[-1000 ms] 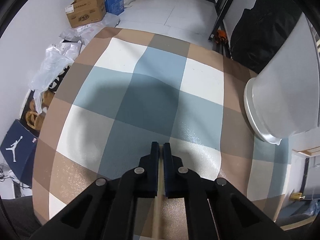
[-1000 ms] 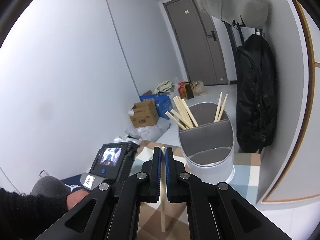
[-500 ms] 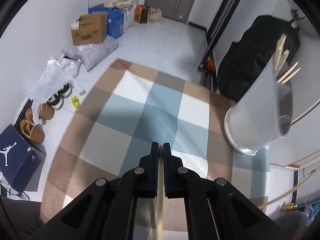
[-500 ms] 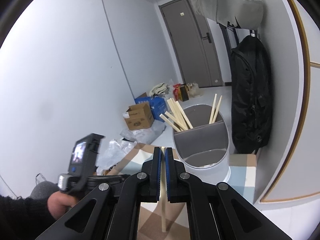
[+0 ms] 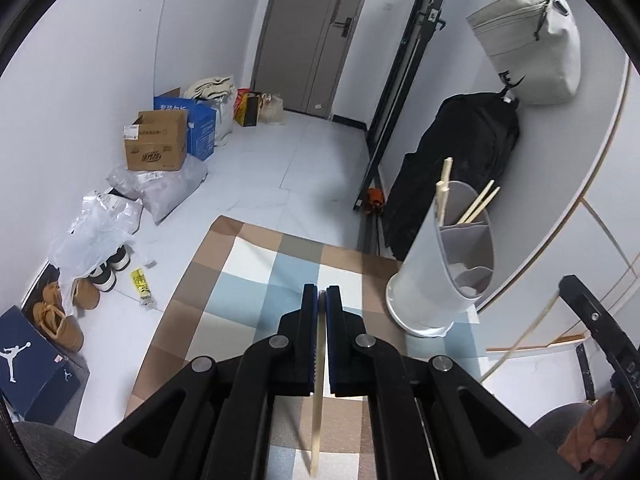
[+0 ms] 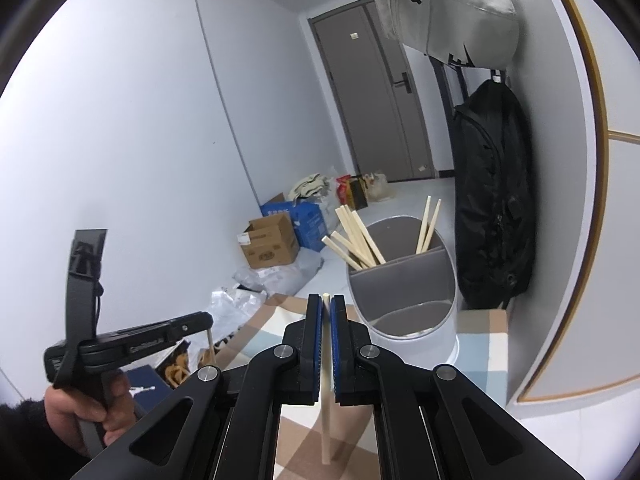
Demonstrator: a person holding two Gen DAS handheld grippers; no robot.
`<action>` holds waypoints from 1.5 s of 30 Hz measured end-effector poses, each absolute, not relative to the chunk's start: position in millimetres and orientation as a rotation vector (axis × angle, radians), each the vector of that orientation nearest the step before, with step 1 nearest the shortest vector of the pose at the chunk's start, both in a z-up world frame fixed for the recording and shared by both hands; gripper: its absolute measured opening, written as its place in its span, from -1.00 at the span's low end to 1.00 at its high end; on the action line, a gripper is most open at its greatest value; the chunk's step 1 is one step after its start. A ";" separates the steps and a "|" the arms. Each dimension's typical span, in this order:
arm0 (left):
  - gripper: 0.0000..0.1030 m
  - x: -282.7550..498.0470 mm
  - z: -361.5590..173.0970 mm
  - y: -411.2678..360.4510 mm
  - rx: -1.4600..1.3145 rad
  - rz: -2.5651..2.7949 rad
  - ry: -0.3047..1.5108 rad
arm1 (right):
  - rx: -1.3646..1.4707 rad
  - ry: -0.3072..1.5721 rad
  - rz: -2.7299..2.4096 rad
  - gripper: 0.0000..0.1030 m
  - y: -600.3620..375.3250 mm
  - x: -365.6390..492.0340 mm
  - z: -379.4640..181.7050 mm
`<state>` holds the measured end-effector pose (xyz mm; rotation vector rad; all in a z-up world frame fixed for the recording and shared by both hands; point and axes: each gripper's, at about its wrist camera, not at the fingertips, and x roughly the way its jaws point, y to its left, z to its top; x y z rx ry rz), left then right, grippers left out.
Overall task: Organize utensils
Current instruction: 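Carry both held chopsticks up over the white holder's opening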
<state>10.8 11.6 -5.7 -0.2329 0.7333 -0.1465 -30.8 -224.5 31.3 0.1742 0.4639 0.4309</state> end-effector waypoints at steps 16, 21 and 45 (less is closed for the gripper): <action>-1.00 0.7 52.6 7.3 -0.218 -0.265 0.625 | 0.146 0.392 0.417 -0.93 -218.0 -30.6 78.3; -1.00 6.4 80.2 1.2 -0.222 -0.298 0.603 | 0.174 0.367 0.408 -0.93 -230.9 -20.9 100.8; -1.00 93.7 158.1 -59.2 -0.187 -0.389 0.508 | 0.098 0.251 0.352 -0.93 -260.3 78.2 182.5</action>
